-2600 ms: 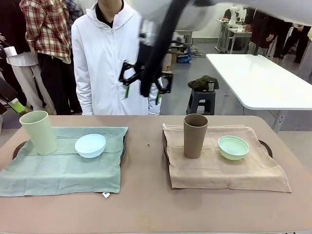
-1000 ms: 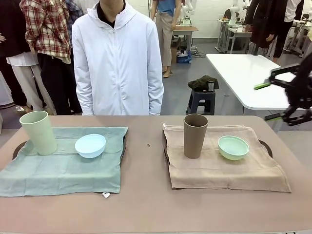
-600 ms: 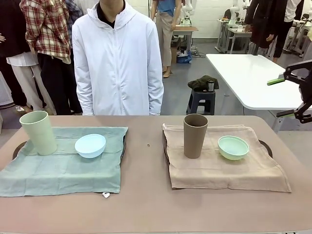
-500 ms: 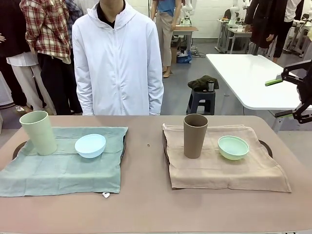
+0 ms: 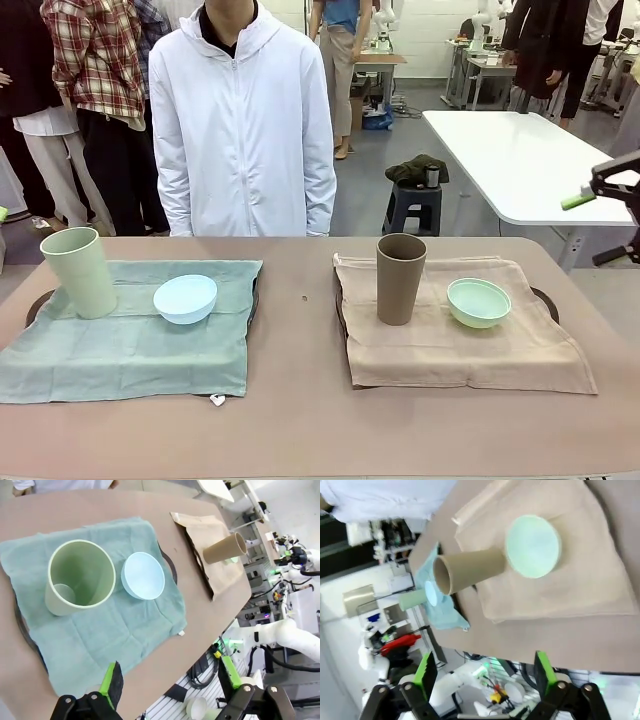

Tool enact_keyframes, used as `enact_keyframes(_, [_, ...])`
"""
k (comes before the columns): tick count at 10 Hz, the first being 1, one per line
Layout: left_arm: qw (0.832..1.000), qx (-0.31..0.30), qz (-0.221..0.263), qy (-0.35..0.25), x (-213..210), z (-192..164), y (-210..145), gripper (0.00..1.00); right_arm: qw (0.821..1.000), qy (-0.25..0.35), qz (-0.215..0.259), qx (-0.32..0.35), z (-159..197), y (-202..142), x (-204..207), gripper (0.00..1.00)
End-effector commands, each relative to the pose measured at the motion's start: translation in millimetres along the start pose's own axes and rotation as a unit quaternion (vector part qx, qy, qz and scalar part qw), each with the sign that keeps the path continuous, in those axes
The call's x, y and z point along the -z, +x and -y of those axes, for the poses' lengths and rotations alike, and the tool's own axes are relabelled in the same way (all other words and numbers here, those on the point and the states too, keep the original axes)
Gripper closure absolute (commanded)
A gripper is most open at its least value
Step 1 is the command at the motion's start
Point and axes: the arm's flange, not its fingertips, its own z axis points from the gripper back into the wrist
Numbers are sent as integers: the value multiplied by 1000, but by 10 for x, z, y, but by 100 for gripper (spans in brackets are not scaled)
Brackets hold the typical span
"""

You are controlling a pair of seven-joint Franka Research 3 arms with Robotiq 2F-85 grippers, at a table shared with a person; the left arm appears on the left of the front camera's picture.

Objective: Set up a tray with a mat and arrange the tableware.
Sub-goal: Place the Picnic Bowl and Reusable plastic cup back onto the Handle tray in front of the human's position.

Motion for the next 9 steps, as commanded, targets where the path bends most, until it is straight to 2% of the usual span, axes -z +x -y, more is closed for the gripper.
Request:
enact_keyframes(1, [1000,-12,15,-1,83,87,-44,0,999,42,-9,8,251,215,-208,0])
enact_keyframes(3, [1000,-13,7,-5,111,59,-50,0,997,81,-5,18,388,305,-347,0])
enact_keyframes(4, [1000,-7,-8,-9,112,64,-43,0,1000,26,-2,12,331,193,-201,0])
enact_keyframes(9, [1000,-5,-3,-3,44,9,-39,0,1000,26,-2,12,331,193,-201,0])
